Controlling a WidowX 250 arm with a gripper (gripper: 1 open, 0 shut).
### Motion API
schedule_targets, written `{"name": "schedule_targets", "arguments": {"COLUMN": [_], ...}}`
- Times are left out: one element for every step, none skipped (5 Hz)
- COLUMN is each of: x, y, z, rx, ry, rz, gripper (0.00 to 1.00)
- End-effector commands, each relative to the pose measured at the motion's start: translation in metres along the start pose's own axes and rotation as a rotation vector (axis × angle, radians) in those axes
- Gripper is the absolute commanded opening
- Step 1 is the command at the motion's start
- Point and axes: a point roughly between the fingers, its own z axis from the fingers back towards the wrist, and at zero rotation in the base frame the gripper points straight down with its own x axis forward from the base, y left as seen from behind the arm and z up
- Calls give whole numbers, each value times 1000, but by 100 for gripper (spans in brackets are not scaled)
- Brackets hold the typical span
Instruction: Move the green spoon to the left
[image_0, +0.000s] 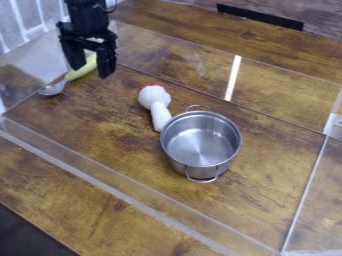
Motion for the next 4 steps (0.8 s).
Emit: {"name": "schedule_targets", "arguments": {"x": [11, 14, 16, 21], "y": [15, 19, 21, 24], "z": [20, 18, 15, 13], "rx": [18, 12, 7, -3], "ry": [-70, -72, -74, -79], "rz": [15, 20, 24, 26], "gripper": [100, 100, 100, 100]}}
